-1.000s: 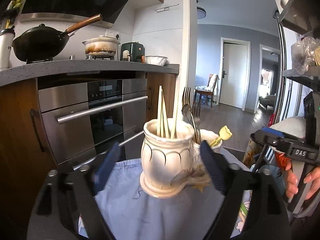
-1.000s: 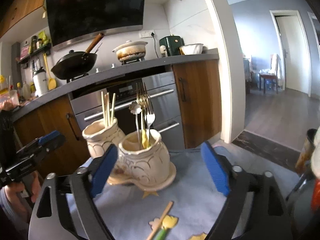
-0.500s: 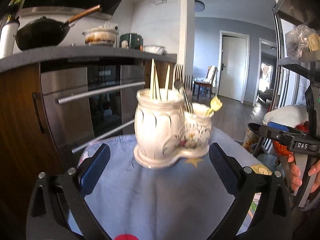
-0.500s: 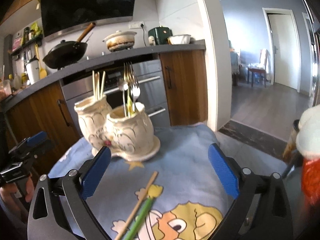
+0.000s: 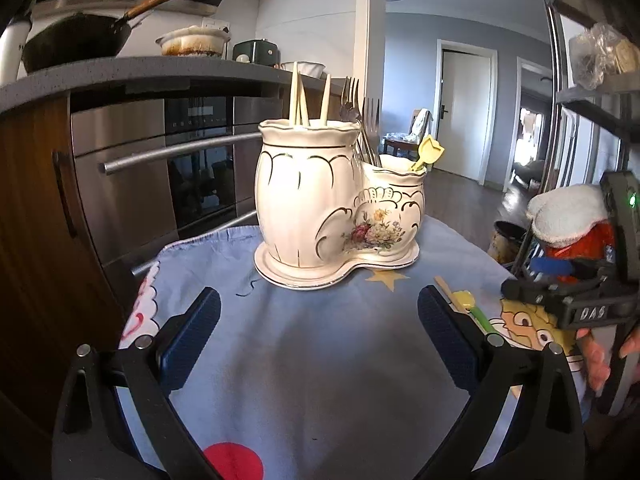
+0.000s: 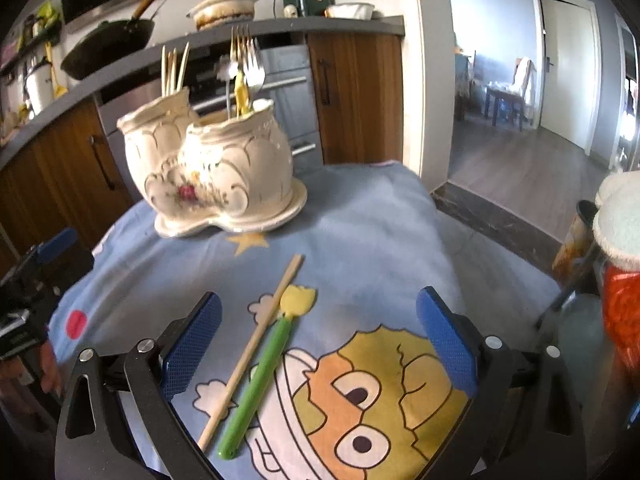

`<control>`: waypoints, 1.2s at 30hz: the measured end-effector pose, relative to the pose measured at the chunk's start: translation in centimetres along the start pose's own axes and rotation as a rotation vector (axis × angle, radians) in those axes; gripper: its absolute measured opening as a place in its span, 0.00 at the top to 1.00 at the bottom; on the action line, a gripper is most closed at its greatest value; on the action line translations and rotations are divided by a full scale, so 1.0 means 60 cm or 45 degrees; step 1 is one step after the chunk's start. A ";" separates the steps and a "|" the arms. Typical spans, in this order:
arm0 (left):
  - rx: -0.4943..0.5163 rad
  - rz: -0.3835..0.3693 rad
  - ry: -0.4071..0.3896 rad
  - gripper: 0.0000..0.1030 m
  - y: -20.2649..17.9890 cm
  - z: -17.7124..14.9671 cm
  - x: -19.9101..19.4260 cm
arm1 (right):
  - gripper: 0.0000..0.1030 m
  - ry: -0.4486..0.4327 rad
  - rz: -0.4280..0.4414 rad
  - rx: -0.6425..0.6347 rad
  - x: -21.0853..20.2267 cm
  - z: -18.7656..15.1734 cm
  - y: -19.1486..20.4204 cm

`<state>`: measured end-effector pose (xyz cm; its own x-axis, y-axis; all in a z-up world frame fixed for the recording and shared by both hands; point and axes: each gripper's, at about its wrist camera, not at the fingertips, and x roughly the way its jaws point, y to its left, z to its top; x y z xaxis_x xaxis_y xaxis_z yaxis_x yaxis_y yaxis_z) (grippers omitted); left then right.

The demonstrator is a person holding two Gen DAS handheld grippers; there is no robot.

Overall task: Organize utensils
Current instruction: 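Move both grippers back toward the last chopstick and green spoon, then grasp the last chopstick with the left gripper while the right gripper grasps the green-handled spoon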

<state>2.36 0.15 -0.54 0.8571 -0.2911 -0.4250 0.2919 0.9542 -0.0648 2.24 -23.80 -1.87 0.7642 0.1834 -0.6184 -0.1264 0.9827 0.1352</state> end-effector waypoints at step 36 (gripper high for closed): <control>0.056 0.034 0.176 0.05 -0.071 0.004 0.031 | 0.90 0.131 0.117 0.065 0.026 -0.015 -0.035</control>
<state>2.82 -4.50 -0.83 0.7991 -0.2505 -0.5465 0.2907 0.9567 -0.0134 3.14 -25.55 -3.79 0.6814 0.2767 -0.6776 -0.1585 0.9596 0.2324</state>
